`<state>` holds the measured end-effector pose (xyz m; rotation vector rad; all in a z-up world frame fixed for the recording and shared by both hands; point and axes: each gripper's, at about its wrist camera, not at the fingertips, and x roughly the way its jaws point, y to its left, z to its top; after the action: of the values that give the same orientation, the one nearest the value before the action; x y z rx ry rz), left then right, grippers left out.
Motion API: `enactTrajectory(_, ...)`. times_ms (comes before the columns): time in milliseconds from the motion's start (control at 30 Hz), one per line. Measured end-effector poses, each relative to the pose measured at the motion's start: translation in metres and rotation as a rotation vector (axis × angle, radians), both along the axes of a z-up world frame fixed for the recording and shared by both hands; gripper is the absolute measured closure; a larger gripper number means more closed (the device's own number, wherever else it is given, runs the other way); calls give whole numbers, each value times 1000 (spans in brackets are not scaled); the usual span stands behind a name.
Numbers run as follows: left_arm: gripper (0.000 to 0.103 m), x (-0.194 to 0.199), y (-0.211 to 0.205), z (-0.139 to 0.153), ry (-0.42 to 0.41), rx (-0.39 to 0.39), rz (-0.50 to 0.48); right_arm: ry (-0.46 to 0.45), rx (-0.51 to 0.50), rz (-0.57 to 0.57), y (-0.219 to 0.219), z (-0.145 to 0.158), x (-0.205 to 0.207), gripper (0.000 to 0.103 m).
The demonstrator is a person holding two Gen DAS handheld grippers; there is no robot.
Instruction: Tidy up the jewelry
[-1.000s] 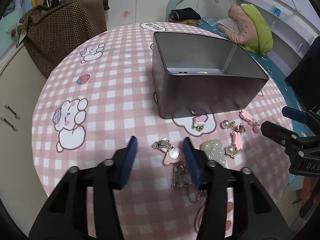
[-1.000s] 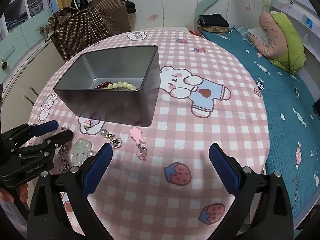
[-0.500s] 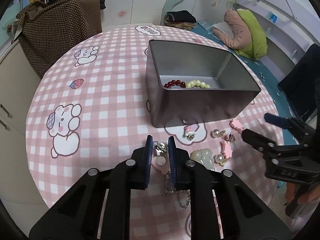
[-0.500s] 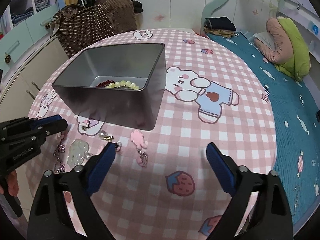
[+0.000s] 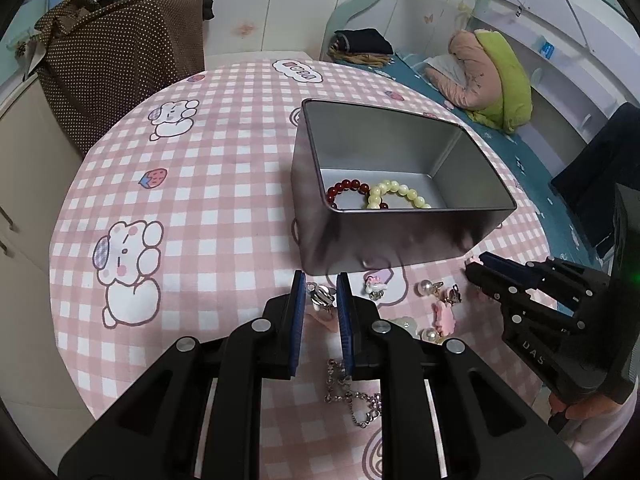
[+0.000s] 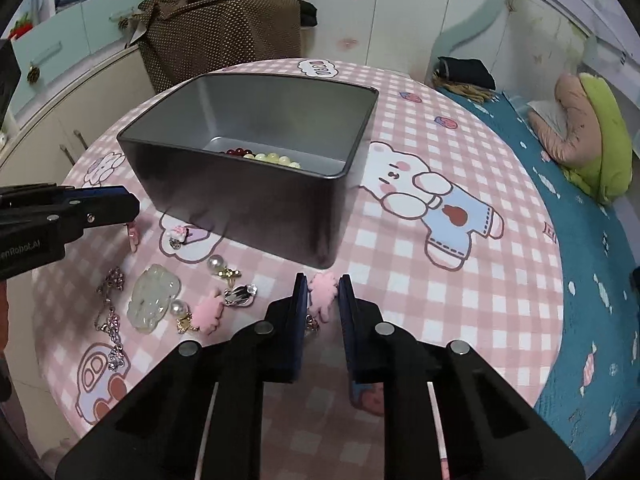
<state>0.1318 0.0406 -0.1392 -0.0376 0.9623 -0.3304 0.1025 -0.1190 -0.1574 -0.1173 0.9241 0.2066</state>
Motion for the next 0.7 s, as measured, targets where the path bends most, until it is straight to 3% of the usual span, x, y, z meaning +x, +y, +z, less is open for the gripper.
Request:
enactTrajectory(367, 87, -8, -1, 11, -27, -12, -4, -39, 15, 2, -4, 18, -11, 88)
enactTrajectory(700, 87, -20, -4, 39, -94, -25, -16, -109, 20, -2, -4, 45, -21, 88)
